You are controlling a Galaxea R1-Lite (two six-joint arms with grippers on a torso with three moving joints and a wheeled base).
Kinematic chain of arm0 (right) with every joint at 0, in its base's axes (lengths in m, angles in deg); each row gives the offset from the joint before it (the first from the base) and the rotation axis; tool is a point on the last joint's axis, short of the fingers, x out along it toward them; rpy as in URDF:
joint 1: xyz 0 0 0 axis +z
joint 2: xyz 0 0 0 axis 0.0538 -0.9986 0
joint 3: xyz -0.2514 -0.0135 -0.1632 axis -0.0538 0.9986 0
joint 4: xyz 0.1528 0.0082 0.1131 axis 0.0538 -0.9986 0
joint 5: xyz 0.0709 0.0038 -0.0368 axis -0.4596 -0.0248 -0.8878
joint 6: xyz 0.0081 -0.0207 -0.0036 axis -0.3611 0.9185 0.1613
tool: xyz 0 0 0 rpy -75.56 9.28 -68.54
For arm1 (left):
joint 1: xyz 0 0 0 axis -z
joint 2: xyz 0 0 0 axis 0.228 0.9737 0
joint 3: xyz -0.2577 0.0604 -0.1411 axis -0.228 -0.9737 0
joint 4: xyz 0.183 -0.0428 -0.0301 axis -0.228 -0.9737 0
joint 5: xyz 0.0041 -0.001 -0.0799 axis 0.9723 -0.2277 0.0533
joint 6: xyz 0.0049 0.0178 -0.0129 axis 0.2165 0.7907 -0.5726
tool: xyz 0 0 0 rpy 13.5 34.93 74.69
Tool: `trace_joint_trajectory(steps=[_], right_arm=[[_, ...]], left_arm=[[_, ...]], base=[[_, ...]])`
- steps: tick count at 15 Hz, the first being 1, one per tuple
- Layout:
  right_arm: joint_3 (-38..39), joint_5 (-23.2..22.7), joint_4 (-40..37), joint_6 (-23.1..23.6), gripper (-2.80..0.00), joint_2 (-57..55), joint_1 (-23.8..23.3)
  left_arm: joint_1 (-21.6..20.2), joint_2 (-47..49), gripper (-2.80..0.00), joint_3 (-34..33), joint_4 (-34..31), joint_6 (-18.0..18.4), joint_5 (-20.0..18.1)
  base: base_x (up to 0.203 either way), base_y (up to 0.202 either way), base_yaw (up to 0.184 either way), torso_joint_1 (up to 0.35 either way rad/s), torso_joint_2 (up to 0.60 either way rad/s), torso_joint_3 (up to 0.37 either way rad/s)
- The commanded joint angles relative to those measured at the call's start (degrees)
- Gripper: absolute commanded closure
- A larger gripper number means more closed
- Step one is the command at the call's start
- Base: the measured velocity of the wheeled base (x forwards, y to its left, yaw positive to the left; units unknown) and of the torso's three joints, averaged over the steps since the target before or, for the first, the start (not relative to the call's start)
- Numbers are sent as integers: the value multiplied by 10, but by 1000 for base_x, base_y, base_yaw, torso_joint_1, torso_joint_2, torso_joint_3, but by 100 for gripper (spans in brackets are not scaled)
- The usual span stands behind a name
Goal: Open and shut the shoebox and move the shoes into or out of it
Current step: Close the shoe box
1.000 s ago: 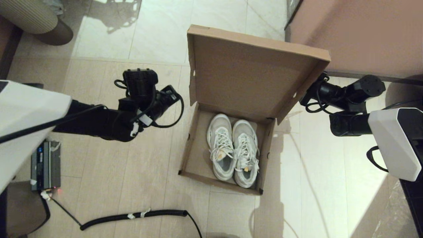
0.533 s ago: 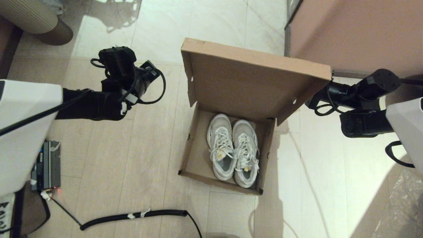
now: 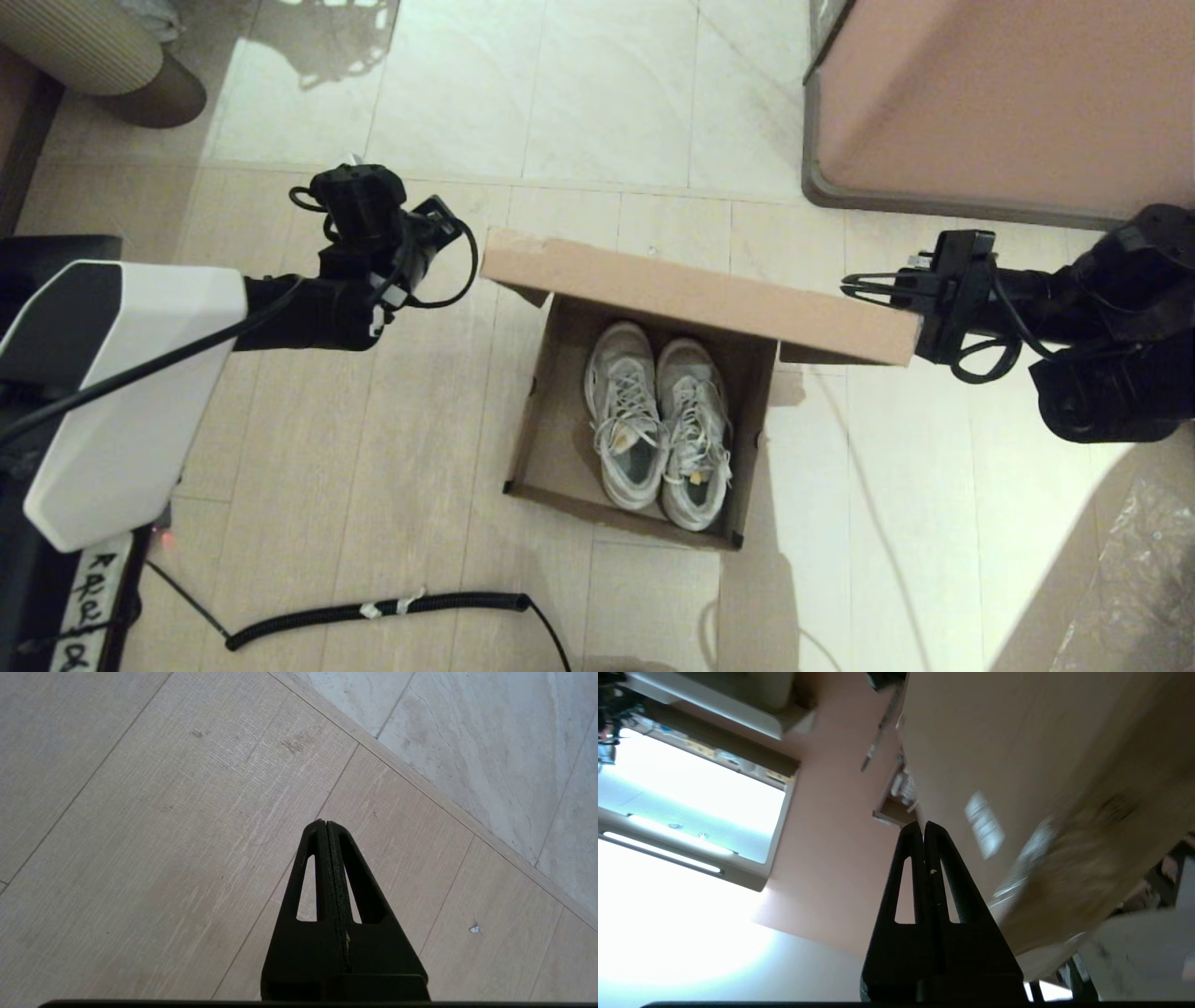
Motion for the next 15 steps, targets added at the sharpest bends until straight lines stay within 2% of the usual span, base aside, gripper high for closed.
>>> trace_joint_trajectory(steps=[1, 5, 7, 10, 12, 14, 15], right_arm=[[58, -32, 5, -7, 0, 44, 6], [53, -32, 5, -1, 0, 48, 23], [28, -18, 5, 15, 0, 32, 23], [9, 3, 5, 127, 0, 11, 22], [2, 7, 5, 206, 0, -9, 20], [-1, 12, 5, 331, 0, -27, 18], [-1, 17, 5, 420, 0, -40, 15]], left_arm=[[-1, 4, 0, 0, 2, -2, 0], [5, 10, 0, -4, -5, 0, 1], [11, 13, 0, -18, -42, 9, 5], [27, 15, 0, -72, -84, 23, 8], [31, 10, 0, -151, -85, 62, 9], [33, 2, 0, -221, -82, 109, 9], [39, -1, 0, -238, -81, 124, 16]], base=[[0, 0, 0, 0, 0, 0], [0, 0, 0, 0, 0, 0], [0, 0, 0, 0, 0, 0], [0, 0, 0, 0, 0, 0], [0, 0, 0, 0, 0, 0], [0, 0, 0, 0, 0, 0], [0, 0, 0, 0, 0, 0]])
